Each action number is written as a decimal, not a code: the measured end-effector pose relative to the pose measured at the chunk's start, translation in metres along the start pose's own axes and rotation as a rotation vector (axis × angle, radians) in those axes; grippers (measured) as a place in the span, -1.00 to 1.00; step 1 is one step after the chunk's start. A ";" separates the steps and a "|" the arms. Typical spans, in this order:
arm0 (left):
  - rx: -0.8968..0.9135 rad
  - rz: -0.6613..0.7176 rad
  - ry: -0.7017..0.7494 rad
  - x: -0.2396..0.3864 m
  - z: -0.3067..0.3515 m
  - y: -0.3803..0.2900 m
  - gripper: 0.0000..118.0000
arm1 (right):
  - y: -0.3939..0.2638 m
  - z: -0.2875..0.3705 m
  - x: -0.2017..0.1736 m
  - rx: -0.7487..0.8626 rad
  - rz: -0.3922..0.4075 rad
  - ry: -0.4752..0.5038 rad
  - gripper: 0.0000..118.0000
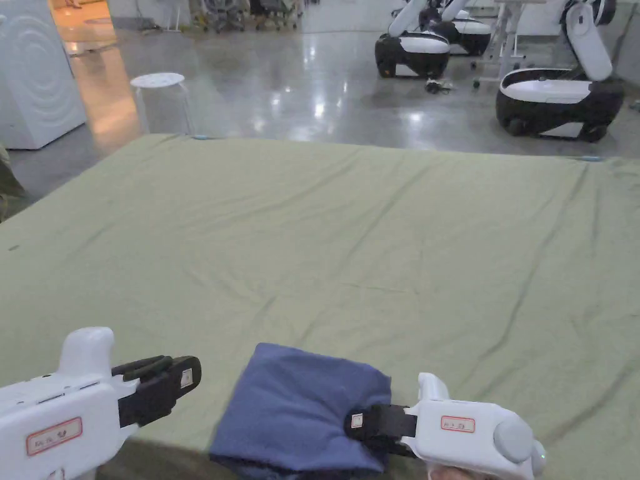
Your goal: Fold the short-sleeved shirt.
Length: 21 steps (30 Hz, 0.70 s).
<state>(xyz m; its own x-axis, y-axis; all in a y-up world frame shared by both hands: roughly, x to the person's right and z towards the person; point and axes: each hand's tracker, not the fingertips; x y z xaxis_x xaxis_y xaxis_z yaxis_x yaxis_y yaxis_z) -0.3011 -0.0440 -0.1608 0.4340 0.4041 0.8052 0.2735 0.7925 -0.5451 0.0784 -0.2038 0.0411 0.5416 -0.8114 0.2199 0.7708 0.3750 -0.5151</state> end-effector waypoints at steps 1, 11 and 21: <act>-0.043 0.021 -0.028 -0.010 -0.010 0.002 -0.96 | 0.002 0.000 0.000 -0.004 0.009 -0.012 -1.00; -0.282 0.267 -0.207 -0.088 -0.117 -0.028 0.99 | 0.002 0.001 0.001 -0.004 0.007 -0.004 -1.00; -0.381 0.503 -0.437 -0.076 -0.168 -0.036 0.51 | 0.005 -0.003 0.006 -0.009 -0.025 0.025 -1.00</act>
<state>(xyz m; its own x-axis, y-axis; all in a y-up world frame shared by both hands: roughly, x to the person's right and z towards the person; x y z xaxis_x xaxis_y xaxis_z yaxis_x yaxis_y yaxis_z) -0.1996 -0.1806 -0.2416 0.2278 0.8811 0.4145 0.4442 0.2848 -0.8495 0.0844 -0.2077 0.0374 0.5132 -0.8317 0.2119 0.7812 0.3504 -0.5167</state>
